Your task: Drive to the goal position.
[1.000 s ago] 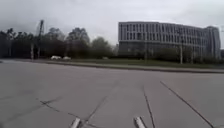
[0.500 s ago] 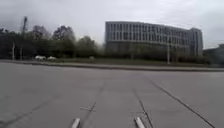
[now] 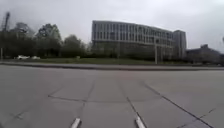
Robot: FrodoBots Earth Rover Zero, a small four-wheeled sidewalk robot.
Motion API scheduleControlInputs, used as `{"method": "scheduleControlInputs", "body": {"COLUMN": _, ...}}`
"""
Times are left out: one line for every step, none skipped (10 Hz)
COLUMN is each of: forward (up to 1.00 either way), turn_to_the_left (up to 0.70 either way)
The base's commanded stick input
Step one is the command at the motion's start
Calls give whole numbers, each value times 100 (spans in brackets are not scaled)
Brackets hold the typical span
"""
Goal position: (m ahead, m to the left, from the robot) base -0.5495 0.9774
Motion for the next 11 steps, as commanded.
{"method": "scheduleControlInputs", "body": {"forward": 100, "turn_to_the_left": -34}}
{"method": "scheduleControlInputs", "body": {"forward": 100, "turn_to_the_left": -34}}
{"method": "scheduleControlInputs", "body": {"forward": 100, "turn_to_the_left": -34}}
{"method": "scheduleControlInputs", "body": {"forward": 100, "turn_to_the_left": -34}}
{"method": "scheduleControlInputs", "body": {"forward": 100, "turn_to_the_left": -34}}
{"method": "scheduleControlInputs", "body": {"forward": 100, "turn_to_the_left": -33}}
{"method": "scheduleControlInputs", "body": {"forward": 100, "turn_to_the_left": 0}}
{"method": "scheduleControlInputs", "body": {"forward": 100, "turn_to_the_left": -27}}
{"method": "scheduleControlInputs", "body": {"forward": 100, "turn_to_the_left": -34}}
{"method": "scheduleControlInputs", "body": {"forward": 100, "turn_to_the_left": -34}}
{"method": "scheduleControlInputs", "body": {"forward": 100, "turn_to_the_left": -34}}
